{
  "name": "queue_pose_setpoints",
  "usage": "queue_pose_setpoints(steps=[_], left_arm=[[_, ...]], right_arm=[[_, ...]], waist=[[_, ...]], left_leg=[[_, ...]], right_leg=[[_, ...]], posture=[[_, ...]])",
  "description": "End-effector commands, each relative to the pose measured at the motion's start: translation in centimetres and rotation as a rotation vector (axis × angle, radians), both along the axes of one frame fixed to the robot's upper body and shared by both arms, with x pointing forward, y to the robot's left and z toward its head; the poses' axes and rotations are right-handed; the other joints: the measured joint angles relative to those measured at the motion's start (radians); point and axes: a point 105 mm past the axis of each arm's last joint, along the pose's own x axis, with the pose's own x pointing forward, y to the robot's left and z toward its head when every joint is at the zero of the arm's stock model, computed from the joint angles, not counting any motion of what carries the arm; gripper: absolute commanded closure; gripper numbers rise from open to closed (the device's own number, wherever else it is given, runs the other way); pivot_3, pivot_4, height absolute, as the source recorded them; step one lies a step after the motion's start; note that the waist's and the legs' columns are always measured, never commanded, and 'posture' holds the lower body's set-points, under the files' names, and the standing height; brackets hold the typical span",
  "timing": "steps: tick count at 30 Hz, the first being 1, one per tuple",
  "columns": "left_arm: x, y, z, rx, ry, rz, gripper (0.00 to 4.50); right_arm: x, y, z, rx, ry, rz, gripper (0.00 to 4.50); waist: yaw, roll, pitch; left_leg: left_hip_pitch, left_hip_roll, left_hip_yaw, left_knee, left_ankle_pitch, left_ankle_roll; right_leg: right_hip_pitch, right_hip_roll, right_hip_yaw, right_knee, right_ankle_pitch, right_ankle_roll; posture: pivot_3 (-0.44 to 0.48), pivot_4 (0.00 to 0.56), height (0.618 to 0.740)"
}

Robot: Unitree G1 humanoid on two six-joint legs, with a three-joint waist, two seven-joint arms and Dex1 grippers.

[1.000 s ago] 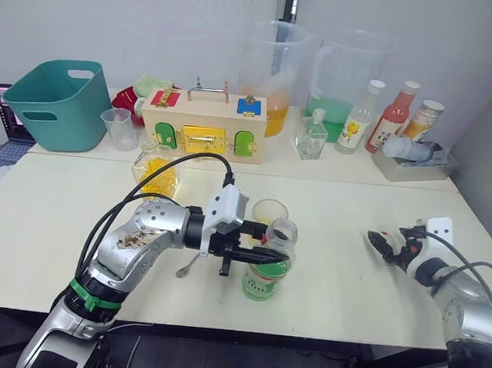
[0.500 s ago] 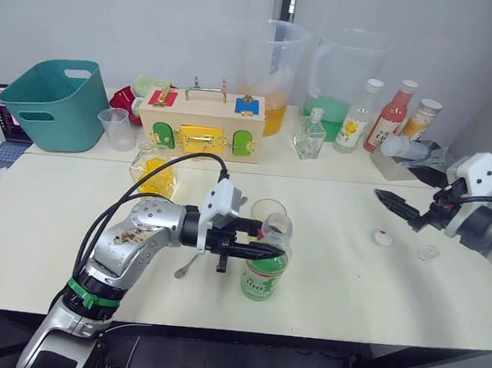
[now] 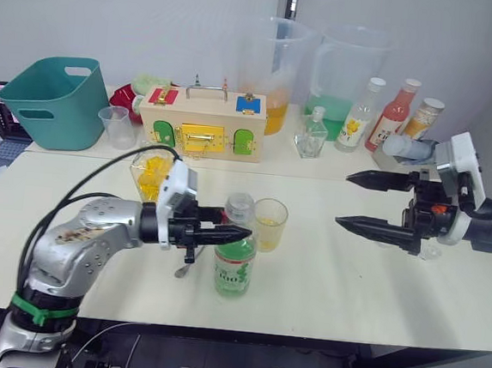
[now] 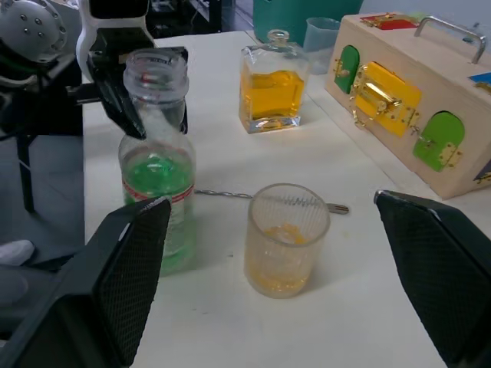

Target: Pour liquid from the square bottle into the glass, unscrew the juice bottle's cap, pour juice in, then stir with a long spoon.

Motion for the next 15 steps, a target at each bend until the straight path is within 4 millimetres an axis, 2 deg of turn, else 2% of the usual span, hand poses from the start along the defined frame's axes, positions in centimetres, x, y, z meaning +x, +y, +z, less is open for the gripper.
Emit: queue_pose_setpoints(steps=[1, 6, 10, 15], left_arm=[[0.3, 1.7, 3.5, -0.049, -0.115, 0.097, 3.43], [1.6, 3.5, 4.7, 0.026, -0.133, 0.173, 3.43], [2.7, 4.0, 5.4, 0.046, -0.169, 0.200, 3.43], [6.2, 3.8, 5.6, 0.121, -0.267, 0.278, 3.43]], right_arm=[[-1.4, 0.5, 0.2, -0.028, 0.043, 0.066, 0.00], [-2.1, 1.0, -0.1, -0.020, 0.089, 0.105, 0.00], [-2.2, 1.0, -0.6, -0.025, 0.093, 0.090, 0.00], [-2.5, 0.0, -1.4, -0.011, 0.087, 0.021, 0.00]], waist=[[0.004, 0.000, 0.000], [0.002, -0.002, 0.001], [0.004, -0.002, 0.001], [0.020, -0.002, 0.002]], left_leg=[[0.000, 0.000, 0.000, 0.000, 0.000, 0.000], [0.000, 0.000, 0.000, 0.000, 0.000, 0.000], [-0.001, 0.000, 0.000, 0.000, 0.000, 0.000], [-0.003, 0.000, 0.000, 0.000, 0.000, 0.000]], right_leg=[[0.000, 0.000, 0.000, 0.000, 0.000, 0.000], [0.000, 0.000, 0.000, 0.000, 0.000, 0.000], [-0.001, 0.000, 0.000, -0.001, 0.000, 0.000], [-0.002, 0.000, -0.001, -0.003, 0.000, 0.000]], posture=[[0.000, 0.150, 0.740], [0.000, 0.150, 0.740], [0.000, 0.150, 0.740], [0.000, 0.150, 0.740]])
